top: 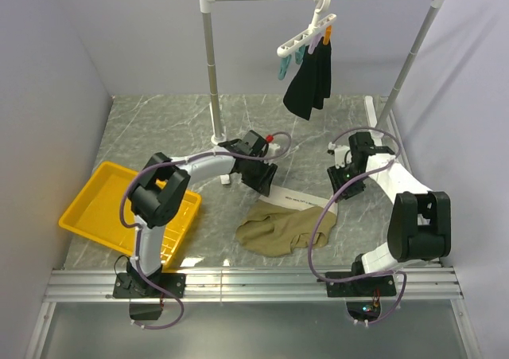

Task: Clip the underwear to the hanger

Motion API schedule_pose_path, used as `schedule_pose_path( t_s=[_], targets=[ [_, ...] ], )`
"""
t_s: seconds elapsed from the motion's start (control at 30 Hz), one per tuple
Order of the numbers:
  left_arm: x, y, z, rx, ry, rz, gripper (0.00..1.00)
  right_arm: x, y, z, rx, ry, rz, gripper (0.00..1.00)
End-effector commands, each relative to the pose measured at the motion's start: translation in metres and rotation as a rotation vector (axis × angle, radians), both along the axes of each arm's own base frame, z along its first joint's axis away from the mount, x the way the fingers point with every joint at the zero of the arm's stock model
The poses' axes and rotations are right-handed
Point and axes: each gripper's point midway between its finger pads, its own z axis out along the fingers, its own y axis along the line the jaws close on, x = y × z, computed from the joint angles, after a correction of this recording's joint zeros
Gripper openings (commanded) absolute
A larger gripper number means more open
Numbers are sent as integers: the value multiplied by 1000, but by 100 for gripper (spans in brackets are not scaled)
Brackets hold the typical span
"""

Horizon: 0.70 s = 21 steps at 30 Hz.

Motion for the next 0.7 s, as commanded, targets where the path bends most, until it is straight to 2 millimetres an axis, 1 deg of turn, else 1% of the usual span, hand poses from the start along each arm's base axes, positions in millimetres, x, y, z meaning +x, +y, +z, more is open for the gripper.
schedule_pose_path(
  t_s=[0.0,0.07,0.1,0.13,0.17,0.2,0.23,0.27,0.3,0.33,0.37,0.4,0.43,0.47,0.5,0.53,0.57,0.6,0.67],
  targets=[
    [5,-23,-3,-40,-13,13,50,13,-4,23,22,-61,-30,47],
    [6,-28,-7,-45,-10,11,48,14,-4,24,26,-63,-29,47],
    [4,-29,-14,-34,2,12,45,15,-9,25,33,-61,-55,47],
    [5,-31,-15,-30,4,10,42,16,-10,25,36,-59,-57,47],
    [4,-31,-22,-18,20,9,38,16,-11,25,41,-57,-67,47],
    [4,-30,-22,-13,30,16,19,17,-10,25,46,-57,-70,47],
    [7,-31,-19,-15,32,19,5,18,-9,26,59,-60,-70,47],
    [5,-27,-13,-10,40,17,0,18,-8,27,67,-60,-70,47],
    [6,-25,-6,-14,27,12,0,18,-8,27,72,-60,-70,48],
    [6,-17,-1,-13,23,18,0,18,-6,27,83,-59,-66,49],
    [7,-11,20,-34,-9,24,0,18,-6,26,87,-58,-65,49],
    [13,0,28,-32,-32,42,0,18,-5,24,92,-53,-65,50],
    [10,13,28,-12,-36,54,0,20,-4,24,97,-54,-66,51],
    [13,22,33,1,-57,66,0,20,-1,23,113,-51,-69,51],
    [18,37,46,11,-95,83,0,21,1,22,126,-40,-72,51],
    [20,50,44,43,-111,100,0,22,3,21,139,-36,-73,51],
    [22,58,54,44,-138,106,0,24,8,22,169,-34,-78,51],
    [25,68,56,65,-150,114,0,26,10,22,181,-27,-83,51],
    [26,78,60,71,-163,121,0,30,15,23,208,-28,-94,51]
  ],
)
